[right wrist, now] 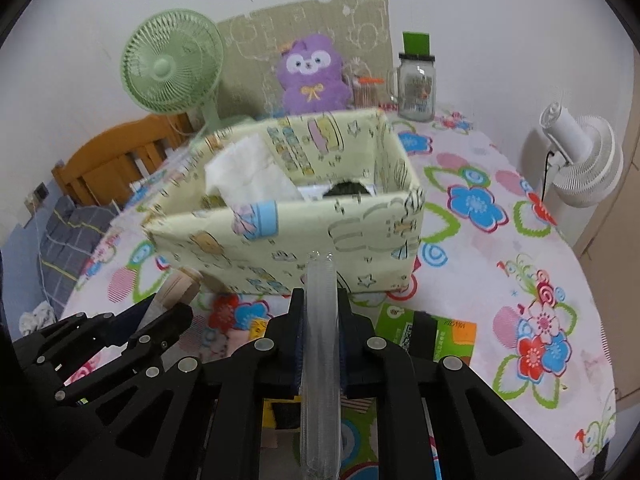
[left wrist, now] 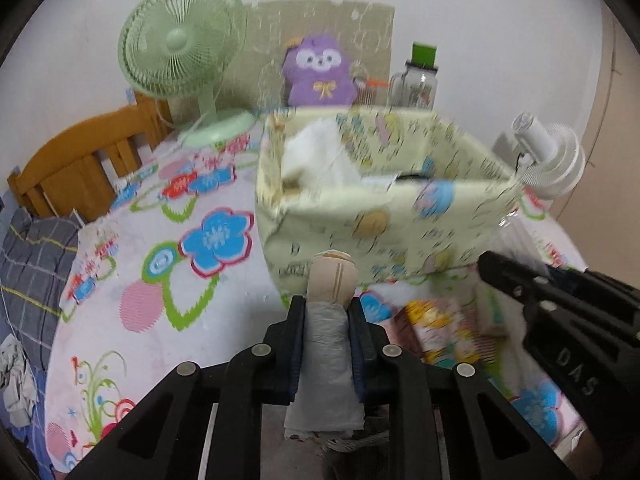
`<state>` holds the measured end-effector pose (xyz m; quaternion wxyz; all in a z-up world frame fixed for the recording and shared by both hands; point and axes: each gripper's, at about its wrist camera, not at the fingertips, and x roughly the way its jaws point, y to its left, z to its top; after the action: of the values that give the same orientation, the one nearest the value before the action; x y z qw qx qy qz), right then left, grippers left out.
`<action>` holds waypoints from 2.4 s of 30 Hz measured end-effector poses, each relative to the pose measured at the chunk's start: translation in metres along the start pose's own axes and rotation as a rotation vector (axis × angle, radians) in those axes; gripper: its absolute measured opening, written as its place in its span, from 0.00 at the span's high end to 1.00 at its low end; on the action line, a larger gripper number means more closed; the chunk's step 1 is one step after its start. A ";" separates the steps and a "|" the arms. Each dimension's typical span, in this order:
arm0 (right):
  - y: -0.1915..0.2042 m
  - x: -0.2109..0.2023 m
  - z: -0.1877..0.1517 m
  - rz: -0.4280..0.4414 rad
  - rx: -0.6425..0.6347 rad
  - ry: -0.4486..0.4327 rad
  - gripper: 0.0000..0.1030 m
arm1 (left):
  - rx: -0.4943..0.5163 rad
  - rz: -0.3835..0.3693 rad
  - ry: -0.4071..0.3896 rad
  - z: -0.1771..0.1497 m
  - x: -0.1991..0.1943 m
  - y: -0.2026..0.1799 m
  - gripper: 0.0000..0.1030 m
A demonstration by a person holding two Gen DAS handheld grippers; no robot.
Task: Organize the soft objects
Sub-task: 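Grasp the clear plastic tube with the right tool while the left grasps a beige roll, then carry the tube and beige roll into the yellow box with both tools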
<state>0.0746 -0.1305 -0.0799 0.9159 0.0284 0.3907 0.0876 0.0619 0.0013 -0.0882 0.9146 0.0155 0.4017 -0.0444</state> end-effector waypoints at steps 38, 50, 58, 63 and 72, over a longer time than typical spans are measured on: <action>0.006 -0.058 0.079 0.049 -0.035 -0.147 0.84 | 0.028 0.011 -0.181 0.092 -0.067 -0.013 0.82; -0.011 -0.024 0.105 0.073 0.015 -0.118 0.84 | 0.035 0.011 -0.105 0.110 -0.019 -0.017 0.82; -0.014 0.006 0.120 0.078 0.023 -0.093 0.84 | 0.028 0.013 -0.058 0.120 0.013 -0.016 0.80; -0.016 0.023 0.126 0.078 0.029 -0.069 0.84 | 0.022 0.027 -0.027 0.123 0.031 -0.015 0.76; -0.020 0.054 0.129 0.091 0.030 -0.009 0.85 | -0.001 0.061 -0.014 0.122 0.048 -0.011 0.23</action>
<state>0.2065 -0.1381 -0.0314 0.9121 0.0603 0.3863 0.1234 0.1825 -0.0203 -0.0408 0.9183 0.0268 0.3945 -0.0164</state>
